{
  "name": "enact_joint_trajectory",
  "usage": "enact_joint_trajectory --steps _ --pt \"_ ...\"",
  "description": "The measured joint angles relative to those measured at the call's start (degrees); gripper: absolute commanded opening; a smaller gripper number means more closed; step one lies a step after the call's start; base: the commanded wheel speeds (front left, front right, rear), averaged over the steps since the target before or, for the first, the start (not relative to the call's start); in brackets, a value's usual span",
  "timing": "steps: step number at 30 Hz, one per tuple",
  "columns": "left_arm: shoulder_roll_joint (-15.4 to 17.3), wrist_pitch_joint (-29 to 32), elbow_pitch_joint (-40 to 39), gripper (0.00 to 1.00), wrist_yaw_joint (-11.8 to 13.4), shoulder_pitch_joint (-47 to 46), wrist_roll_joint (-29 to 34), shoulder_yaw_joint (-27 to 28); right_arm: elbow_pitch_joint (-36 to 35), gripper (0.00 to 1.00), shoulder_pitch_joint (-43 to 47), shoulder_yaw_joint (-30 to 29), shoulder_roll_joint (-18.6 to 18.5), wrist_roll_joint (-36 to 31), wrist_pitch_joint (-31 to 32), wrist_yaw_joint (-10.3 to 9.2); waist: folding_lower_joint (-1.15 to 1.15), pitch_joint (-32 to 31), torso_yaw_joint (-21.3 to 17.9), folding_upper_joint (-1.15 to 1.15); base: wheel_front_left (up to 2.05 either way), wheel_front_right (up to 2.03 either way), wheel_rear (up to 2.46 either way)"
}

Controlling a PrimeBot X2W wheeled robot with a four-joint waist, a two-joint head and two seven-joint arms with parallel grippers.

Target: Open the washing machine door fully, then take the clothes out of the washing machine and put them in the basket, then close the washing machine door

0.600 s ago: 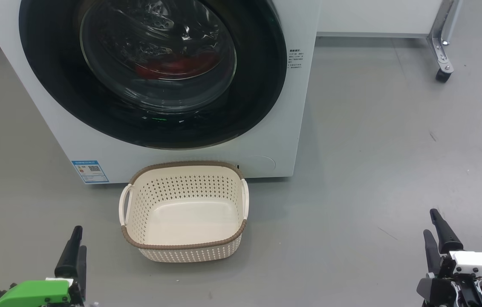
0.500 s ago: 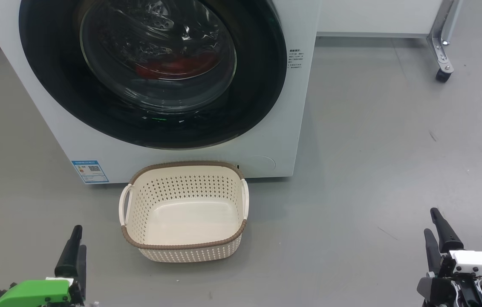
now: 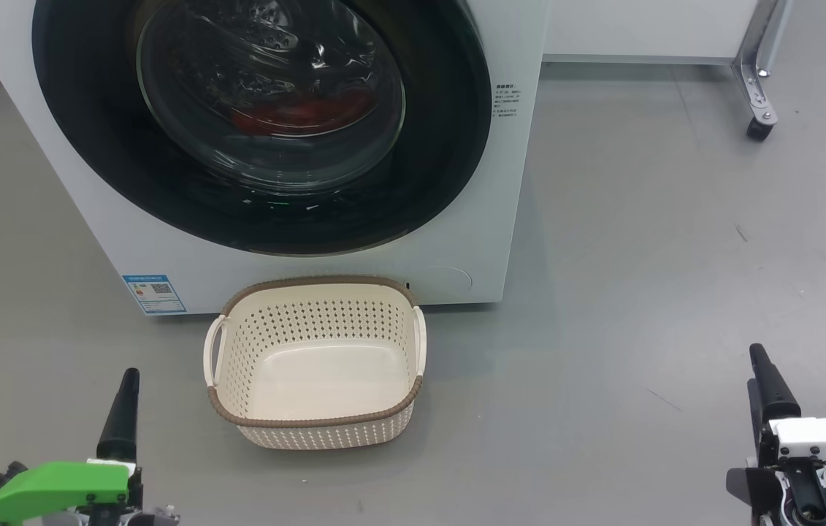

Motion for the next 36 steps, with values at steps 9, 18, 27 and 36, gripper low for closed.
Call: enact_joint_trajectory --steps 9,18,27,36 --pt "2.6 -2.1 -0.1 1.0 0.4 -0.9 9.2 -2.7 -0.3 1.0 -0.8 2.9 -2.8 -9.9 -2.3 -0.01 0.0 0.0 -0.1 0.0 0.0 0.0 0.0" --pt "4.2 -3.9 -0.3 1.0 2.6 -1.7 19.1 -5.7 -0.3 1.0 -1.8 6.3 -5.1 -20.5 -4.1 -1.58 0.0 -0.1 -0.2 0.0 0.0 0.0 0.0" --pt "5.1 -5.8 -0.7 1.0 4.7 -2.8 28.6 -8.9 -0.2 1.0 -2.1 9.4 -6.1 -29.8 -5.8 -3.19 0.0 -0.4 -0.3 0.0 0.0 0.0 0.0" --pt "5.3 -7.5 -1.2 1.0 5.8 -3.4 35.9 -11.3 -0.1 1.0 -2.9 11.9 -6.5 -37.1 -7.7 -4.65 0.0 -0.6 -0.5 0.0 0.0 0.0 0.0"
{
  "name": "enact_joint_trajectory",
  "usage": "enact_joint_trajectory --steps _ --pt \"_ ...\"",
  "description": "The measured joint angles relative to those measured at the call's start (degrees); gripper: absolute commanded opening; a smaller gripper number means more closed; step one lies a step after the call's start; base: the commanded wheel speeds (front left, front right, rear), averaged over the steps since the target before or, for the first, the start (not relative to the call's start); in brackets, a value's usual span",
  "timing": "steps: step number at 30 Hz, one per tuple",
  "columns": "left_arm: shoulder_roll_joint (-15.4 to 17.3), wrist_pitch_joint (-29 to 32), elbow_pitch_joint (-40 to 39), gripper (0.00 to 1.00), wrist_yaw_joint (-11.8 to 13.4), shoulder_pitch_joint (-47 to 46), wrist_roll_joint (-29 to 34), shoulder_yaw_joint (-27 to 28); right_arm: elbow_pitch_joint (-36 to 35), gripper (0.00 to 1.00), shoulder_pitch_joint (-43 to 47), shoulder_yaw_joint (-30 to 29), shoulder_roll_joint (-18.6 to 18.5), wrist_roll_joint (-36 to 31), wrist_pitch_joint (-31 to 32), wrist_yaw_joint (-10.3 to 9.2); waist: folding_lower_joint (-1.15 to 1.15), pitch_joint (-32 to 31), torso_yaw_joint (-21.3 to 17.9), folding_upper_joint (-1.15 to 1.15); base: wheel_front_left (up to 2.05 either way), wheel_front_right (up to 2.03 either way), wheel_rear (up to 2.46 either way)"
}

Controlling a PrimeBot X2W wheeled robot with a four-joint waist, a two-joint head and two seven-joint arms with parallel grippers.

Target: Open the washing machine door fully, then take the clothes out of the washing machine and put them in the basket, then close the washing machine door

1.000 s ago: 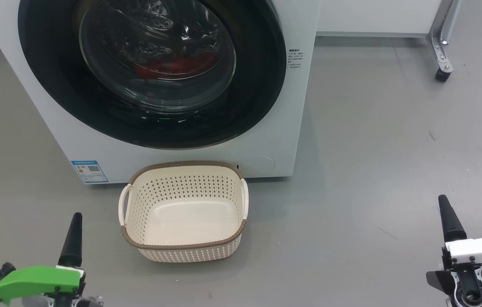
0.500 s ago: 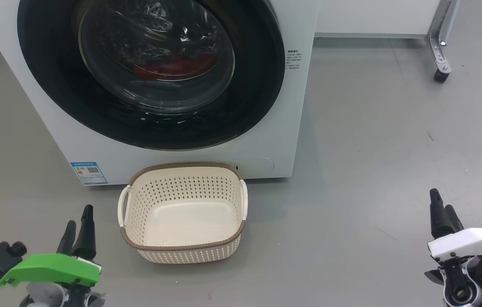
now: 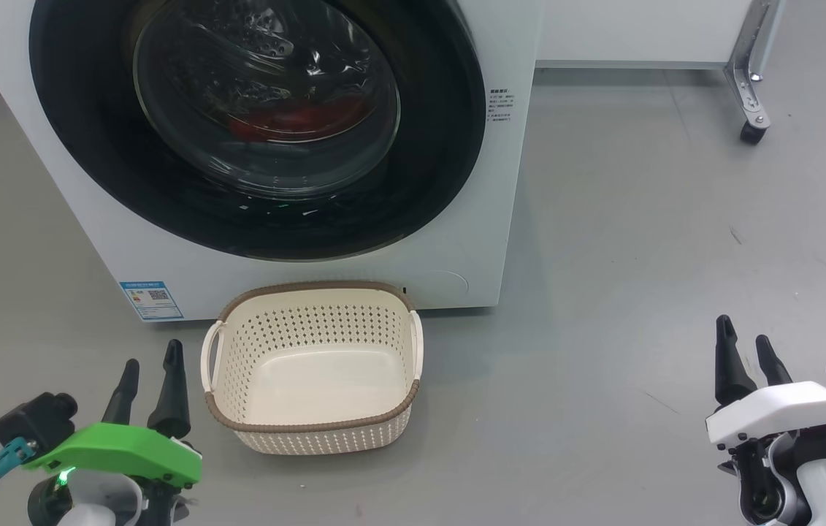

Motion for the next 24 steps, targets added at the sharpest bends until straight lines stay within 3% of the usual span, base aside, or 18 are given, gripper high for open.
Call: enact_joint_trajectory --steps 24 --pt "0.8 -4.9 0.4 1.0 2.8 -0.8 16.8 -5.3 0.3 1.0 -0.7 4.7 -0.8 -18.0 -4.6 -2.02 0.0 0.1 -0.1 0.0 0.0 0.0 0.0"
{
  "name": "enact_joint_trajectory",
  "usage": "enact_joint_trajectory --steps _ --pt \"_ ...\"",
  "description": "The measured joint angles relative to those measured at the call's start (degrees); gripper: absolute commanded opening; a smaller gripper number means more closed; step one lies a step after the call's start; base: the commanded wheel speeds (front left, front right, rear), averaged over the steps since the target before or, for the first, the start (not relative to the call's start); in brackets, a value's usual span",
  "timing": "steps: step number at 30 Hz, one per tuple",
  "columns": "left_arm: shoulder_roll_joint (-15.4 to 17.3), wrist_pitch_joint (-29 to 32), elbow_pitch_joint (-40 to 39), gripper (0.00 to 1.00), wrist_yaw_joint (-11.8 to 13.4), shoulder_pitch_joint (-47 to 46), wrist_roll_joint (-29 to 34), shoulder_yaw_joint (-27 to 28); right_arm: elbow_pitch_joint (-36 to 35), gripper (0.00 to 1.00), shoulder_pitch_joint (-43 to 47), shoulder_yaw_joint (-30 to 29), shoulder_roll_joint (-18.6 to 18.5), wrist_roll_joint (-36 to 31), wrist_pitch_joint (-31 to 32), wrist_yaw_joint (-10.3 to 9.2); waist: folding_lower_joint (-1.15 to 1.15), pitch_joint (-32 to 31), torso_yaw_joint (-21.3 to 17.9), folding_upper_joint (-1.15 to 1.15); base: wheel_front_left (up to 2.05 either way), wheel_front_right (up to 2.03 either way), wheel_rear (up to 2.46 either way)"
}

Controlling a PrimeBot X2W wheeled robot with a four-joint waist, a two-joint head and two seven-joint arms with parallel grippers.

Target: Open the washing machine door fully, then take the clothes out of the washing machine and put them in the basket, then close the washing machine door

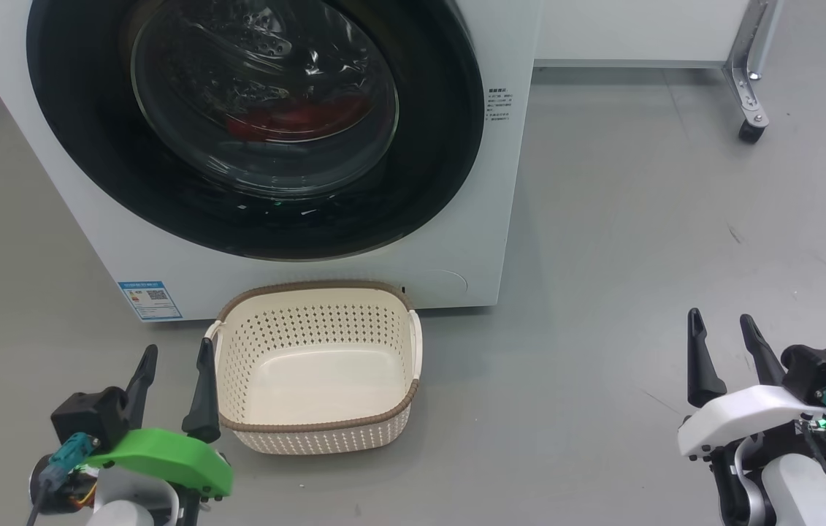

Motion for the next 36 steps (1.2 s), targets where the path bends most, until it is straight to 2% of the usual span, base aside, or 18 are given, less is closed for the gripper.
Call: enact_joint_trajectory --steps 19,36 --pt "0.2 -3.6 2.5 1.0 2.3 -0.9 11.2 -2.2 0.0 1.0 -0.4 0.6 0.1 -11.5 -3.6 -1.11 0.0 0.0 0.1 0.0 0.0 0.0 0.0" --pt "0.0 -3.6 5.2 1.0 2.9 -1.5 11.2 -1.7 0.6 1.0 -0.3 -2.1 1.3 -11.8 -3.7 -1.37 0.0 0.0 0.2 0.0 0.0 0.0 0.0"
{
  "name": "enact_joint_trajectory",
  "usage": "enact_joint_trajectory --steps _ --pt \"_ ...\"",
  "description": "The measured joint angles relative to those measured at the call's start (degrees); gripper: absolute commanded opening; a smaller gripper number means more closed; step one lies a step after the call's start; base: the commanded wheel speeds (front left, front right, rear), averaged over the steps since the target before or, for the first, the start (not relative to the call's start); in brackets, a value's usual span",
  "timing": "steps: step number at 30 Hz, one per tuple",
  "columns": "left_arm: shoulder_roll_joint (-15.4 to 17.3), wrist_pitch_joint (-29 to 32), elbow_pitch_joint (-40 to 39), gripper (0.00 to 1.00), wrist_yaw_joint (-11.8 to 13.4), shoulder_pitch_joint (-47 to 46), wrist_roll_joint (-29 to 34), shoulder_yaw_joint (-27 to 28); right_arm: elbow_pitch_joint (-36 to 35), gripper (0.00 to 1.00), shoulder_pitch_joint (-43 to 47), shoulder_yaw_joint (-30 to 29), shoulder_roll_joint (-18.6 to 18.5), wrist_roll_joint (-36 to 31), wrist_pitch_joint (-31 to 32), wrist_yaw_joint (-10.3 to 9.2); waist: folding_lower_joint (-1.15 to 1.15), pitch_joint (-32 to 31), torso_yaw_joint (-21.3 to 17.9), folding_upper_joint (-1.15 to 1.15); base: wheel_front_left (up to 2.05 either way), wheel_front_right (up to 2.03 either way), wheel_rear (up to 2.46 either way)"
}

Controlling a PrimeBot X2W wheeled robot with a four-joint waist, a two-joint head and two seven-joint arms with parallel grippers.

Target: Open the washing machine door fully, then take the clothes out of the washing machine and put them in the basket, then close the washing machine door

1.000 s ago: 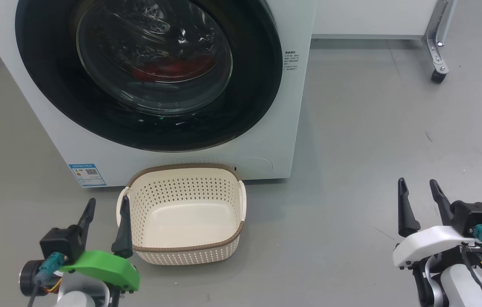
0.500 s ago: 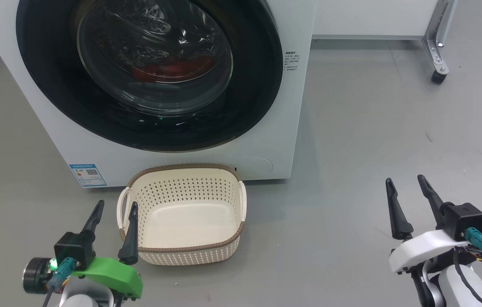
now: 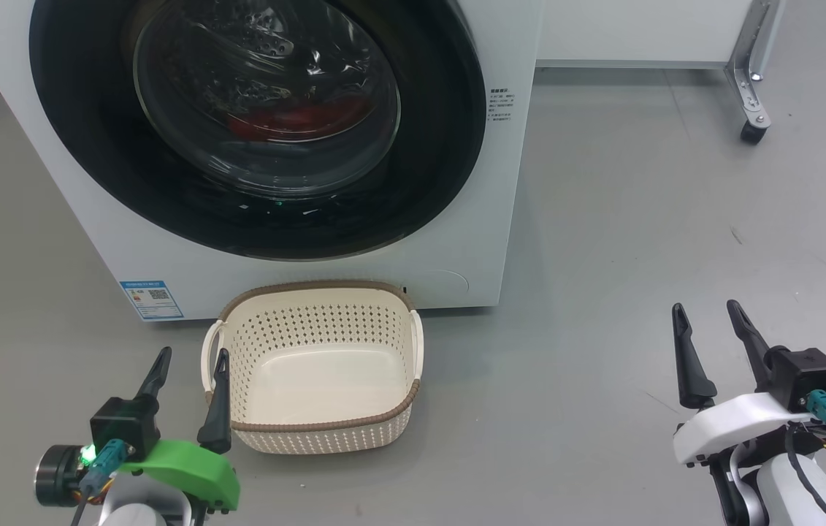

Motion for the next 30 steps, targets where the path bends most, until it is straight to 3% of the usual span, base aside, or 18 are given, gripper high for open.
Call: enact_joint_trajectory --steps 12,13,14,15,22,30 --pt "-0.2 0.0 0.7 1.0 0.2 -0.5 0.0 0.1 -0.4 1.0 0.0 -1.1 0.8 -0.1 0.0 0.58 0.0 0.0 0.2 0.0 0.0 0.0 0.0" --pt "-0.2 0.0 0.7 1.0 0.2 -0.5 0.0 0.1 -0.5 0.53 0.0 -1.3 0.9 -0.1 0.0 0.74 0.0 0.1 0.2 0.0 0.0 0.0 0.0" --pt "-0.2 0.0 0.8 1.0 0.2 -0.5 0.0 0.1 -0.6 0.21 0.0 -1.4 0.9 -0.1 0.0 0.8 0.0 0.1 0.2 0.0 0.0 0.0 0.0" --pt "-0.2 0.0 0.8 1.0 0.2 -0.6 0.0 0.1 -0.6 0.0 0.0 -1.6 1.0 -0.1 0.0 1.05 0.0 0.1 0.2 0.0 0.0 0.0 0.0" --pt "-0.2 0.0 0.9 1.0 0.2 -0.6 0.0 0.0 -0.8 0.0 0.0 -2.9 1.8 0.1 0.0 1.74 0.0 0.2 0.3 0.0 0.0 0.0 0.0" --pt "-0.4 0.0 0.3 1.0 0.2 -1.0 -0.2 0.2 -1.0 0.0 0.0 -7.2 5.6 11.1 0.0 5.03 0.0 1.1 0.4 0.0 0.0 0.0 0.0"
